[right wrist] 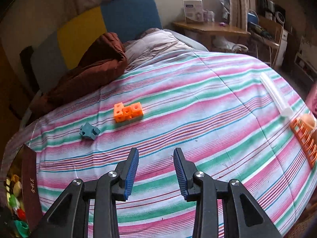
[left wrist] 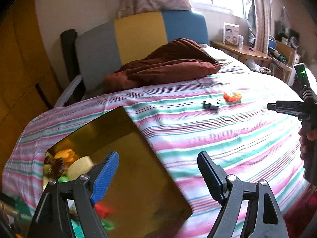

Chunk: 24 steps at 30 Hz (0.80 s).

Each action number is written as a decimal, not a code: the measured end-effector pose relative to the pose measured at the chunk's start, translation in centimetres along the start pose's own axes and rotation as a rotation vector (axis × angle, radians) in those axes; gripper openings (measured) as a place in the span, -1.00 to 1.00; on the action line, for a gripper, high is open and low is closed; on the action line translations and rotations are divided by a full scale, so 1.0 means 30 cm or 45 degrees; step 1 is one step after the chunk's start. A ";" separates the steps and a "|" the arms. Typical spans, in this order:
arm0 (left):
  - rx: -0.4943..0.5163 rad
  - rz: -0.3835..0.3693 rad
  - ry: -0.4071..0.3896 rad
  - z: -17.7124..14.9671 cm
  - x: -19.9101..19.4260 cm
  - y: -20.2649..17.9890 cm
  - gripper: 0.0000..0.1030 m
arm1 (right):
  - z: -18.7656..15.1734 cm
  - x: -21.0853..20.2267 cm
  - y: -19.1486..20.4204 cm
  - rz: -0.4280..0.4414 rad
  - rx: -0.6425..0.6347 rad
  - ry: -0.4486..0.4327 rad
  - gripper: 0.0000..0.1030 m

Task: Organize rigid objects
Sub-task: 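Move both grippers away from the tray toward the last toys, then grasp the teal R puzzle piece with left while right grasps the orange cube block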

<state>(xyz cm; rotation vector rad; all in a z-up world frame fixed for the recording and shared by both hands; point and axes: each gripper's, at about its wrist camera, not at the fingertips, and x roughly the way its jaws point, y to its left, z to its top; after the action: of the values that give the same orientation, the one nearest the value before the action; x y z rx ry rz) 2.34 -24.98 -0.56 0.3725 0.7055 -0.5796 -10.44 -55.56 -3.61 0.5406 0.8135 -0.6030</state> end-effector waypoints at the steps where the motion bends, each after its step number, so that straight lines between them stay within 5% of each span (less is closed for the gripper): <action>1: 0.007 -0.008 0.006 0.011 0.014 -0.014 0.60 | 0.001 0.005 -0.003 0.008 0.011 0.012 -0.30; 13: 0.081 -0.106 0.084 0.110 0.177 -0.170 0.60 | 0.010 -0.003 -0.012 0.069 0.075 0.029 -0.28; 24: -0.082 -0.245 0.269 0.260 0.448 -0.247 0.59 | 0.013 -0.005 -0.022 0.119 0.135 0.053 -0.27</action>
<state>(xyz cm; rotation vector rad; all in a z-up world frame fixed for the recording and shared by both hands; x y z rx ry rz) 9.96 -39.66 -5.32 0.3101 0.9681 -0.7037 -10.77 -56.25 -3.42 0.6864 0.7944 -0.5526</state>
